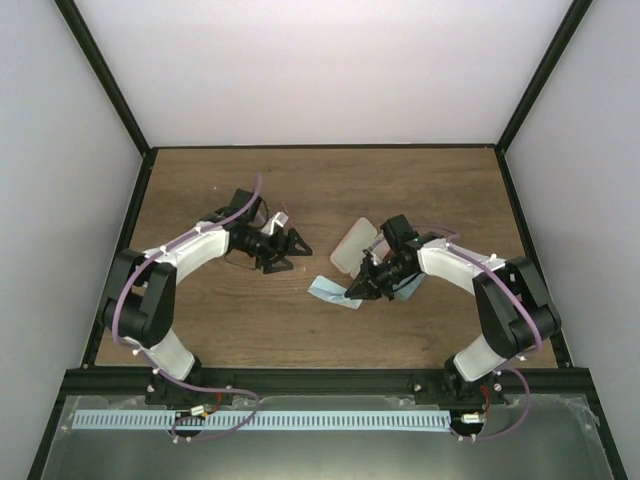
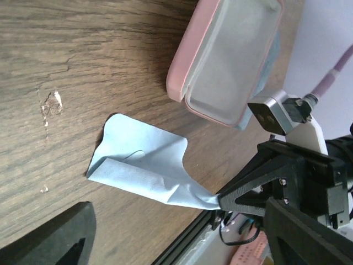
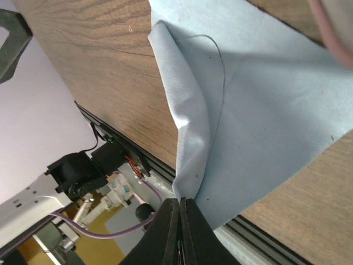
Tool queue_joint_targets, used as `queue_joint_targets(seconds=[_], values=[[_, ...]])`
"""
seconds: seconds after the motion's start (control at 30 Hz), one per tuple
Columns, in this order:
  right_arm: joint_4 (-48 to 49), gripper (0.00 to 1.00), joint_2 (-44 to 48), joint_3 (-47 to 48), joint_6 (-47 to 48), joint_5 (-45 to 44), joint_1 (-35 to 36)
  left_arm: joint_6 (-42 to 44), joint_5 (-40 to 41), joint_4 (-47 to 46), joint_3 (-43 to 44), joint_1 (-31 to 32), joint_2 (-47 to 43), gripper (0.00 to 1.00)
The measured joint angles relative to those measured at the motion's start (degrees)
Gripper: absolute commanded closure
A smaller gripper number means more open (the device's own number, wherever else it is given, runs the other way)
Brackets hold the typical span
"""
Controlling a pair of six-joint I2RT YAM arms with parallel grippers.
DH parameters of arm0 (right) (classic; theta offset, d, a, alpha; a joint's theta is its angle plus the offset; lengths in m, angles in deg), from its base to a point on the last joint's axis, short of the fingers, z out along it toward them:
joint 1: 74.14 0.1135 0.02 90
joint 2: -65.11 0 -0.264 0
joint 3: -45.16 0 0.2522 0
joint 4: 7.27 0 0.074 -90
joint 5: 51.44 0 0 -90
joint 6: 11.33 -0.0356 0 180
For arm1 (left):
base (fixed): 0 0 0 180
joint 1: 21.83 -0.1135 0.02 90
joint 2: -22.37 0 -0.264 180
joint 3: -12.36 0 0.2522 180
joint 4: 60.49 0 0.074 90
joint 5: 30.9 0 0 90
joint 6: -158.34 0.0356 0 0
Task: Organize the sunglasses
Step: Adjust the glasses cleaning cloth at the center of the board.
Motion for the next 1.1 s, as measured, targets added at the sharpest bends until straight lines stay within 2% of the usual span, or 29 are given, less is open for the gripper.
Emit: queue_joint_targets(seconds=[0.07,0.2,0.43,0.53,0.6,0.63,0.73,0.9,1.03,1.1], values=[[-1.4,0.99,-1.1,1.6,2.6,-0.4,0.0,-0.2,0.3,0.0,0.0,0.0,0.3,0.04],[-3.1,0.99,-3.3,1.7,7.9,-1.1,0.0,-0.2,1.1,-0.2,0.0,0.0,0.5,0.03],[-3.5,0.94,-4.8,-5.0,12.5,-1.4,0.0,-0.2,1.8,-0.3,0.0,0.0,1.1,0.03],[-2.4,0.86,-5.2,-6.1,14.0,-1.6,0.0,0.0,2.1,-0.3,0.0,0.0,1.6,0.03],[-1.9,0.69,-5.3,-6.3,14.7,-2.0,0.0,0.2,2.3,-0.3,0.0,0.1,1.9,0.04],[-1.9,0.65,-5.3,-6.3,14.7,-2.1,0.0,0.4,2.3,-0.3,0.0,0.1,2.1,0.07],[-1.7,0.62,-5.3,-6.3,15.3,-2.5,0.0,1.1,2.7,-0.2,0.2,0.5,2.9,0.17],[-2.4,0.61,-4.3,-5.6,15.2,-4.0,0.0,3.3,5.0,-0.2,0.6,2.6,4.7,0.51],[-3.1,0.66,-3.2,-3.2,15.2,-4.7,0.0,4.9,8.0,-0.7,2.2,5.6,8.7,0.77],[-3.1,0.72,-2.9,-2.4,15.2,-5.4,0.0,5.4,9.6,-0.7,3.5,6.8,10.2,0.79]])
